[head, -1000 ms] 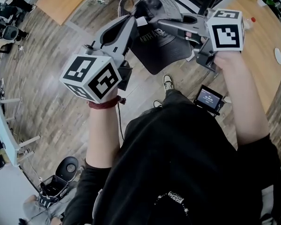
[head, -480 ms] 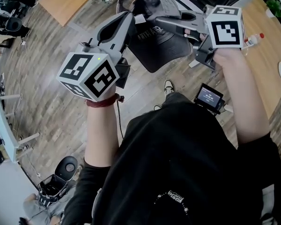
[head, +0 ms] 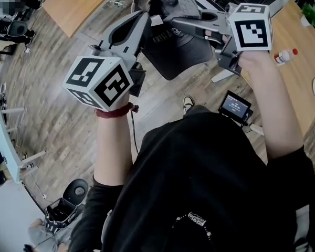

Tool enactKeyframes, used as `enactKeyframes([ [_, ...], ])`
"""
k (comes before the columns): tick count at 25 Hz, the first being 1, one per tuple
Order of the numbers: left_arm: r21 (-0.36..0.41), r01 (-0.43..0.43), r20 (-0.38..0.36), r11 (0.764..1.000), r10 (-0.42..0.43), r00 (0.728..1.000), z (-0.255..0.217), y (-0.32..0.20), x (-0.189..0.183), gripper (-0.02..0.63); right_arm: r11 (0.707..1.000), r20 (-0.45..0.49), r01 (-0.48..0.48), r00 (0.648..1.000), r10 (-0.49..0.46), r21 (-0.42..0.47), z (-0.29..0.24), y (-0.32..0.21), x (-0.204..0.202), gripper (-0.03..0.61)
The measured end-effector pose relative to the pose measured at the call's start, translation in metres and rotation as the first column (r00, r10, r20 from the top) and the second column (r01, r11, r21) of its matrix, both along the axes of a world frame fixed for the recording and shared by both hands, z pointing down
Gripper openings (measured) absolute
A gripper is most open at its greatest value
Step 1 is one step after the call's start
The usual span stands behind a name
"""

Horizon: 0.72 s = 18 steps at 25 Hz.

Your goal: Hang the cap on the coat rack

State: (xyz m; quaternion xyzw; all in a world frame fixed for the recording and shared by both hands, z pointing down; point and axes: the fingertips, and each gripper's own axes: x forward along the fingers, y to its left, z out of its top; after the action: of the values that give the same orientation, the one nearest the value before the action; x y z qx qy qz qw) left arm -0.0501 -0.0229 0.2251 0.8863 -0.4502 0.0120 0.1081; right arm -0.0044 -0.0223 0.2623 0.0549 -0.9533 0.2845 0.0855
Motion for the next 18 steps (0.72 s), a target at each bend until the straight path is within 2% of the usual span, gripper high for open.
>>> enactKeyframes([
  [18, -0.007, 0.042, -0.018, 0.999, -0.042, 0.999, 0.005, -0.013, -0.006, 0.005, 0.999, 0.008, 0.020, 1.000, -0.020, -0.038, 0.010, -0.012, 0.000, 0.020],
])
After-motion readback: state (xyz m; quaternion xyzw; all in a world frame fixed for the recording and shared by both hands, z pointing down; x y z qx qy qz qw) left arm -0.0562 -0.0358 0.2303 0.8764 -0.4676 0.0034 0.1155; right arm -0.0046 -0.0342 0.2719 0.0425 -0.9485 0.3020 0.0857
